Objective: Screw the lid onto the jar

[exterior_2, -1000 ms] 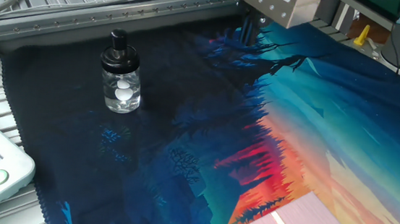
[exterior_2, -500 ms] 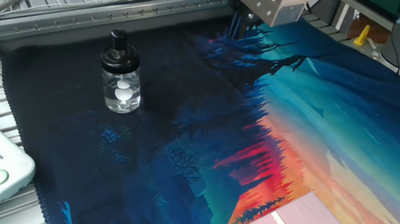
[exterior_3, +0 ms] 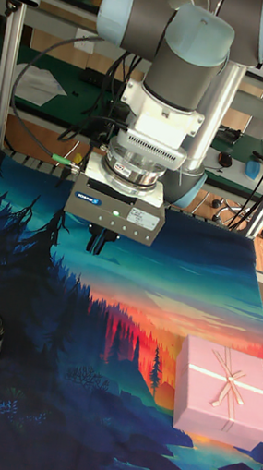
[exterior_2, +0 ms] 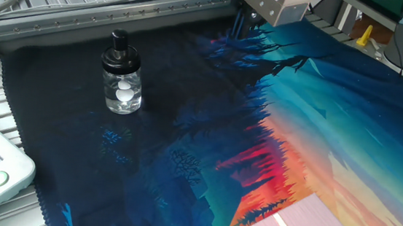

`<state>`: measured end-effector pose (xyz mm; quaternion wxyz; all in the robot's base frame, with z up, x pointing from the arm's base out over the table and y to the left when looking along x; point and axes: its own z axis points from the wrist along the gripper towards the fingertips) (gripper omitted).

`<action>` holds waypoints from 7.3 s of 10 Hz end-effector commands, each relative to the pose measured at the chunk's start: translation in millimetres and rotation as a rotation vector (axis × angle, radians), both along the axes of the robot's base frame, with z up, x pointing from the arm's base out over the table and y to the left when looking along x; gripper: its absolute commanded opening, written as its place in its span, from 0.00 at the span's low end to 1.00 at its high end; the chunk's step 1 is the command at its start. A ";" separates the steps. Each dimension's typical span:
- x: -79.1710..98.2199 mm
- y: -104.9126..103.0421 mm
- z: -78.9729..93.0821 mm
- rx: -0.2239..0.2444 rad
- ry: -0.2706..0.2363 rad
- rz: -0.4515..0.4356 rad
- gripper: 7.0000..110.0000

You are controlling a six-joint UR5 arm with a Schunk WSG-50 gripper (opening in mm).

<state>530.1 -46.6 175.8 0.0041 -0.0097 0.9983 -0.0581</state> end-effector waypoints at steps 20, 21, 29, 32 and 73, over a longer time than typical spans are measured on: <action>71.8 16.6 13.1 0.071 -0.292 -0.093 0.00; 82.8 15.4 15.1 0.085 -0.289 -0.072 0.00; 164.1 -34.6 21.7 0.092 -0.359 -0.029 0.00; 167.2 -40.1 24.7 0.072 -0.384 -0.056 0.00; 126.0 -2.1 -36.5 0.137 -0.357 0.038 0.00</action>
